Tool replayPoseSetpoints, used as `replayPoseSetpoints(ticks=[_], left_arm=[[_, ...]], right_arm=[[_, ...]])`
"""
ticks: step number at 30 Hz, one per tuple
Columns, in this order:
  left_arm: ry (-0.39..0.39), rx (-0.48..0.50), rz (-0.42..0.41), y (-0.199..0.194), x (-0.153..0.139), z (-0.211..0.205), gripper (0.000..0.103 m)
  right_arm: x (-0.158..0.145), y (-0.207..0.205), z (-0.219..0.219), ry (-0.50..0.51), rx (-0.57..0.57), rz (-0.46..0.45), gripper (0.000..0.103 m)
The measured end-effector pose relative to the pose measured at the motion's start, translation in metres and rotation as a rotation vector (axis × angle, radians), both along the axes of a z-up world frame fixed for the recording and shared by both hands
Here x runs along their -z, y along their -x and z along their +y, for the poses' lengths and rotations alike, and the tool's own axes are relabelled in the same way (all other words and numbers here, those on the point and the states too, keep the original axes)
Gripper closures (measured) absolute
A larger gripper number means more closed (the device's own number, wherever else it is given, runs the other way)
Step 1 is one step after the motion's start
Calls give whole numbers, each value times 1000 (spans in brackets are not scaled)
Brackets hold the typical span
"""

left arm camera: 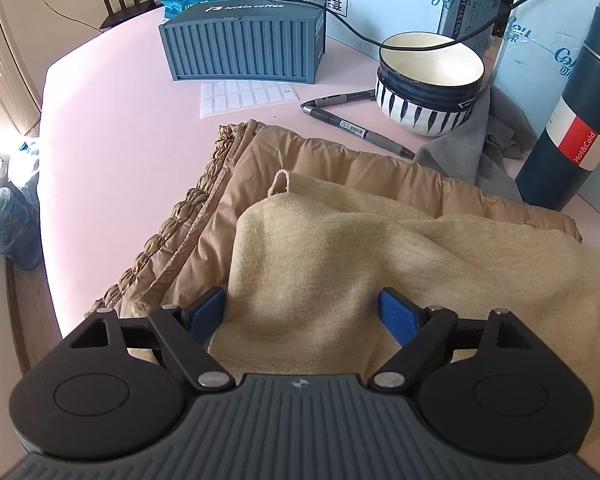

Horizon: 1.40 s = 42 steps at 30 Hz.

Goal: Fold clothes

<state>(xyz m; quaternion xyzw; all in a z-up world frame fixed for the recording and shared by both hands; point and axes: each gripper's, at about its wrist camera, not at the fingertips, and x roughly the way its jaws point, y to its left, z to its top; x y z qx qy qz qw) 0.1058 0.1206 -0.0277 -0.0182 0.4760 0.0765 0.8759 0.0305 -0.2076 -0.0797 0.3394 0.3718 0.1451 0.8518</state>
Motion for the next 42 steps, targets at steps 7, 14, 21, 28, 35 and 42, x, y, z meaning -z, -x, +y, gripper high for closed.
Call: replayPoseSetpoints(ticks=[7,14,21,28,35,42], left_arm=[[-36,42,-30,21,-11,-7,21],[-49,71,-43,47,-23,-21,20],[-60,86,-57,69,-30,-26,20],[-71,68,-44,87,-27,-26,20],[-111,48,-28,98,-23,-28,19],[-107,50,-34,102,-25,-28,19]], right_arm=[[-21,39,25,89,-28,-60,12],[-53,53,66,275,-118,-46,5],[-64,57,85,348,-150,-29,1],[-54,62,81,390,-126,49,1],[-50,71,82,442,-124,87,1],[-56,76,83,438,-126,69,1]])
